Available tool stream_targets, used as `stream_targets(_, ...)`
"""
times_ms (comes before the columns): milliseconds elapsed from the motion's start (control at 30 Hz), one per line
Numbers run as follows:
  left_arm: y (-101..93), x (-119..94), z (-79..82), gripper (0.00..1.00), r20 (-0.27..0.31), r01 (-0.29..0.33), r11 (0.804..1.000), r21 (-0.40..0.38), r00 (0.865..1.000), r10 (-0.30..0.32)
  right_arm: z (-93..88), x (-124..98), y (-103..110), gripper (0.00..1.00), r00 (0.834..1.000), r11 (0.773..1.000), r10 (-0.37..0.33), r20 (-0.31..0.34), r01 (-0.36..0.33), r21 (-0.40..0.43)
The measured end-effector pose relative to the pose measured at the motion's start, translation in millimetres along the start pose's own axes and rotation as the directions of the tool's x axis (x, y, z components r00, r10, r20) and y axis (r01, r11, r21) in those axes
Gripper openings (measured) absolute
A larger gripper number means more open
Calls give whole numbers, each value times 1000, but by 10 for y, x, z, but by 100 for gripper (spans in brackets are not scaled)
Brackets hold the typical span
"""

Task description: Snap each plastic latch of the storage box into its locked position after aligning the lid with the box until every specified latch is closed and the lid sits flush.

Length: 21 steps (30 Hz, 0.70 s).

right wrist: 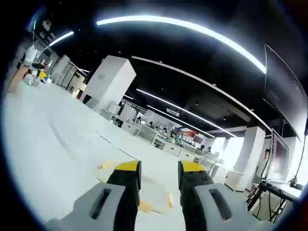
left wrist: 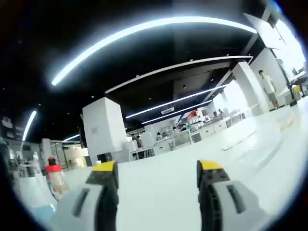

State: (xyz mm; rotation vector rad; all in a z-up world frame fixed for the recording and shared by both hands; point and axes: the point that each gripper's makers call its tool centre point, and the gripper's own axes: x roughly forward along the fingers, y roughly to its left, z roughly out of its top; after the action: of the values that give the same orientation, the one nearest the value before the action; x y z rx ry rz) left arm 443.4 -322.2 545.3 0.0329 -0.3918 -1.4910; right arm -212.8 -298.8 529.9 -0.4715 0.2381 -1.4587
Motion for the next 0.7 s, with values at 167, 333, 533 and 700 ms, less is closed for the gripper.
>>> stream_targets(167,1,-11,3,66,-1,1,1000,3,1000,-1,1,-8,15,30,1000,1000,4,-4,-4,-4)
stream_targets(333,13,-23,7,66,0,-3,1000,4,1000,3,10,-22,8,30,1000,1000,-1,-1,1,-2)
stream_targets(533,3,-25,2,65,-4,0,1000,6,1000,0,8,-22,20,30,1000,1000,3,-4,-3,-7)
stream_targets(700,5,-22,3,65,-3,1,1000,5,1000,-1,-3,-13,24,30,1000,1000,3,-10,-3,-12)
